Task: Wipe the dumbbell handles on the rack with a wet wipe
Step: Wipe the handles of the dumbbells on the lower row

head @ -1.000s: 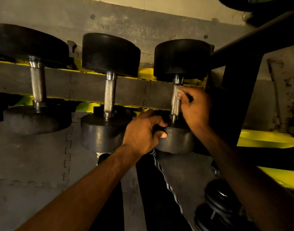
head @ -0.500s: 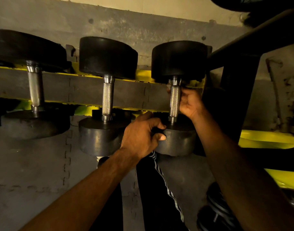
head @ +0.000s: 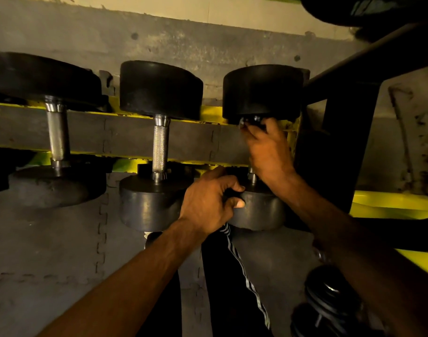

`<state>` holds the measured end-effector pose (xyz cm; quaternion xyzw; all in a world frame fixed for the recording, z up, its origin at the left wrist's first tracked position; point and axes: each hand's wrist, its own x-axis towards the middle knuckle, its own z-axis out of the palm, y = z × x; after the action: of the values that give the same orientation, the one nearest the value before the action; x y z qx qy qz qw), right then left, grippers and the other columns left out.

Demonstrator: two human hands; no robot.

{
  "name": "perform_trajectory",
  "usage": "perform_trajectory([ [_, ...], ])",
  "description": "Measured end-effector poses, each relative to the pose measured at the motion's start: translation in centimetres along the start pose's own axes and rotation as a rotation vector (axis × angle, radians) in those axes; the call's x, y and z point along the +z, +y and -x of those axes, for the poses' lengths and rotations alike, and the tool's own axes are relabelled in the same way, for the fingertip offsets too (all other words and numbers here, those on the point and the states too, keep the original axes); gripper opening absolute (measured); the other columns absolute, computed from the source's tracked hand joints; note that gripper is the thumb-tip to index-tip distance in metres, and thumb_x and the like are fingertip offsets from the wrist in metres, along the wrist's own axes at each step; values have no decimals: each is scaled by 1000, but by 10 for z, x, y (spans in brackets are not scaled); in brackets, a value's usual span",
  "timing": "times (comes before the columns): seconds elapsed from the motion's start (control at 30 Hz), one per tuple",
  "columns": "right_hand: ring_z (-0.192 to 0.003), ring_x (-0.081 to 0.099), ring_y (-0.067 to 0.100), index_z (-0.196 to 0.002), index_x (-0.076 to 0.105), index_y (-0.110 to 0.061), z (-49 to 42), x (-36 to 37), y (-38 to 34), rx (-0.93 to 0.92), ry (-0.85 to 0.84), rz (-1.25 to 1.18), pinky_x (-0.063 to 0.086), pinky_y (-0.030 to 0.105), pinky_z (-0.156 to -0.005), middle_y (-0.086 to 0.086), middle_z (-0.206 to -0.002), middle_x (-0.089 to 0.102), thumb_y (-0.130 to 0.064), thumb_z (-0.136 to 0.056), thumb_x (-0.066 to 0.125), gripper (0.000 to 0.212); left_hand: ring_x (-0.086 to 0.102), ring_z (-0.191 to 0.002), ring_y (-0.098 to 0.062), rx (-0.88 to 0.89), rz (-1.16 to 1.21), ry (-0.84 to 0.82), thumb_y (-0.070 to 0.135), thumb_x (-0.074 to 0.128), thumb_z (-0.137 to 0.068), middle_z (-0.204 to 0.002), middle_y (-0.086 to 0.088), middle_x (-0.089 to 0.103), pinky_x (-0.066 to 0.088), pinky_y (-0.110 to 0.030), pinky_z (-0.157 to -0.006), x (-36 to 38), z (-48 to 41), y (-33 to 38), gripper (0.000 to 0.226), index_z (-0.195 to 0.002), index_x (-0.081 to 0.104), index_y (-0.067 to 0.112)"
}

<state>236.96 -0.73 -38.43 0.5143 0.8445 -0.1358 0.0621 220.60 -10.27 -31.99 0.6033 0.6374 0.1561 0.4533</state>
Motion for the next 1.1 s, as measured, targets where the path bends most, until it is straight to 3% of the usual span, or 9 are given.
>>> perform_trajectory([
  [0.1,-120,46,28,-102,76,-14,-4,-32,-19,-152,-191,465,45,35,-85,1,-109,69,-26,-80,59,29,62,-100,-19,-19,3,-2,25,87,-72,-105,9,64,48,-28,-79,0,0,2,26,-94,73,27],
  [0.23,-139,31,33,-110,69,-14,0,-59,-30,-302,-500,422,31,41,-109,6,-119,65,-23,-94,53,24,62,-101,-19,-20,4,5,25,86,-71,-106,9,64,48,-28,-79,2,0,2,27,-94,73,27],
  [0.33,-122,51,29,-114,65,-11,-1,-75,-27,-321,-663,292,39,32,-90,12,-120,60,-16,-96,52,23,63,-99,-20,7,23,5,27,85,-70,-106,8,63,51,-30,-78,4,1,-2,27,-94,72,27],
  [0.5,-116,53,28,-113,68,-9,-25,-67,-22,-203,-439,413,43,35,-92,10,-118,64,-12,-92,57,24,62,-99,-17,-4,31,17,27,86,-72,-105,11,62,48,-27,-77,5,2,-4,25,-94,73,27],
  [0.63,-107,59,30,-106,73,-8,21,-53,-10,-282,-311,71,50,33,-88,11,-112,66,-6,-83,68,23,62,-101,-20,-15,25,11,26,87,-71,-107,8,64,49,-29,-80,3,0,-2,26,-94,74,27],
  [0.83,-93,64,15,-98,74,-12,11,-29,14,572,222,-782,47,14,-78,1,-97,68,-4,-88,67,14,63,-96,-20,29,46,3,31,84,-72,-101,10,62,54,-37,-75,2,1,-6,24,-93,73,28],
  [0.9,-88,66,13,-89,70,-20,-7,-25,18,806,285,-1127,54,23,-78,-3,-91,67,-1,-87,68,19,62,-95,-18,39,39,5,32,83,-73,-101,9,62,54,-35,-74,2,0,-7,24,-94,73,28],
  [1.0,-89,65,10,-89,64,-22,-10,-16,29,958,208,-1511,55,24,-71,-2,-96,66,5,-91,61,27,62,-95,-16,33,47,14,30,85,-72,-100,12,61,53,-33,-75,3,0,-8,24,-93,73,28],
  [1.1,-85,67,12,-96,64,-16,6,-9,34,999,-56,-1560,55,25,-68,1,-93,68,5,-93,57,23,62,-93,-14,30,51,24,31,83,-70,-96,19,55,52,-32,-75,4,1,-8,25,-92,72,29],
])
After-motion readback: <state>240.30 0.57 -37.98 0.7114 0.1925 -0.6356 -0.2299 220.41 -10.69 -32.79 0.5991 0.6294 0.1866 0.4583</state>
